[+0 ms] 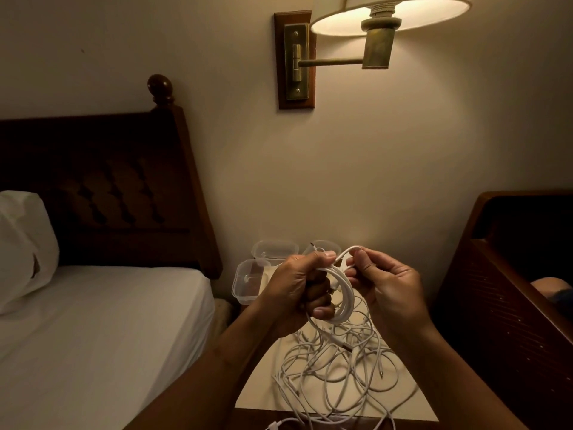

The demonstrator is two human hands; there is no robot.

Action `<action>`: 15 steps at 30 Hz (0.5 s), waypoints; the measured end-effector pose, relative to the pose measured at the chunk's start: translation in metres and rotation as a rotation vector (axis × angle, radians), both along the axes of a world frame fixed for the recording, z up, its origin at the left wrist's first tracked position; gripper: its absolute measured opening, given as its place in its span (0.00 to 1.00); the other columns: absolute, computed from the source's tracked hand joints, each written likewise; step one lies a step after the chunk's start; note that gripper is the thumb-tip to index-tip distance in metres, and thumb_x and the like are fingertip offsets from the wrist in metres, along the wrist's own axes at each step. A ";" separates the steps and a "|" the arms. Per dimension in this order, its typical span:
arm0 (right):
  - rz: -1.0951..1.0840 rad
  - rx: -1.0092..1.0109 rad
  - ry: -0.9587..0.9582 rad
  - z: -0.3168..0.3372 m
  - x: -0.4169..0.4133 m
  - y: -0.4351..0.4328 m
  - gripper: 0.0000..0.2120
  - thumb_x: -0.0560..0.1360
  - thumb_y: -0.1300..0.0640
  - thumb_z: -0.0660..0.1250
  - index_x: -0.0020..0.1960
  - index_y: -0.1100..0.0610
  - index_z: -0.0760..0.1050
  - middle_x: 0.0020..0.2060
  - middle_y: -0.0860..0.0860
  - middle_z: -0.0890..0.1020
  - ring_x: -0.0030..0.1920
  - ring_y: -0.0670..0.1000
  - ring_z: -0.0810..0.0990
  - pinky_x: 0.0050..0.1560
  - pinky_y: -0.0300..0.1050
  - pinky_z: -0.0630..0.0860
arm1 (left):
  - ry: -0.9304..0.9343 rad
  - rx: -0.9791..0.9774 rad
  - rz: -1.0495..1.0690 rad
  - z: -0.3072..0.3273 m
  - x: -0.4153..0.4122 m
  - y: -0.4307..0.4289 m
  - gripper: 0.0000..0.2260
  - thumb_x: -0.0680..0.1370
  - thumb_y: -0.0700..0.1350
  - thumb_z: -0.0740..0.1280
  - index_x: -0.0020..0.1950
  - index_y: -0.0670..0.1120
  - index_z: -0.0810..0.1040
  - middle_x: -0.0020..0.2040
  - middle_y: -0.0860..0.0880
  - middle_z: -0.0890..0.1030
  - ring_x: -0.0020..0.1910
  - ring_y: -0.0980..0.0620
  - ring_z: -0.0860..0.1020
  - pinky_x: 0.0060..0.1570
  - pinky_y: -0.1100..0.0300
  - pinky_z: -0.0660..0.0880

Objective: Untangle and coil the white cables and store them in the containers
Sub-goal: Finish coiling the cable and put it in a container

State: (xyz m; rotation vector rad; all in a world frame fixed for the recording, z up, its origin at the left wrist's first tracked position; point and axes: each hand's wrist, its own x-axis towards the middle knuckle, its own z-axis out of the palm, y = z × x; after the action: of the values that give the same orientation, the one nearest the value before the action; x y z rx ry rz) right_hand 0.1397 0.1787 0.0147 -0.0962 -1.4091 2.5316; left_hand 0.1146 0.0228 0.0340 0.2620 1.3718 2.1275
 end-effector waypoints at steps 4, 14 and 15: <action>0.113 -0.126 -0.107 0.001 -0.003 0.002 0.12 0.76 0.63 0.67 0.57 0.68 0.79 0.40 0.59 0.80 0.36 0.51 0.79 0.37 0.40 0.82 | -0.042 -0.026 0.000 -0.001 -0.003 -0.001 0.24 0.82 0.46 0.63 0.26 0.49 0.64 0.22 0.51 0.57 0.18 0.54 0.57 0.22 0.63 0.60; 0.404 -0.344 -0.362 -0.009 -0.004 0.004 0.17 0.78 0.70 0.57 0.64 0.66 0.76 0.46 0.61 0.80 0.41 0.50 0.77 0.46 0.41 0.79 | -0.184 0.076 -0.069 -0.010 -0.008 0.003 0.24 0.80 0.47 0.65 0.25 0.50 0.61 0.19 0.53 0.57 0.16 0.57 0.56 0.18 0.65 0.59; 0.435 -0.302 -0.363 -0.011 -0.002 0.001 0.16 0.78 0.70 0.57 0.63 0.66 0.77 0.47 0.62 0.81 0.44 0.53 0.78 0.47 0.43 0.81 | -0.185 0.086 -0.081 -0.011 -0.009 0.003 0.25 0.81 0.47 0.65 0.25 0.50 0.61 0.19 0.53 0.58 0.15 0.57 0.56 0.18 0.65 0.59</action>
State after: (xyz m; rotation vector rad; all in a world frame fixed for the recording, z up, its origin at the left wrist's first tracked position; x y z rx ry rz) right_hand 0.1381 0.1802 0.0041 -0.3543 -1.2569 3.2106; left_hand 0.1055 0.0262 0.0233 0.1470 1.1473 2.0896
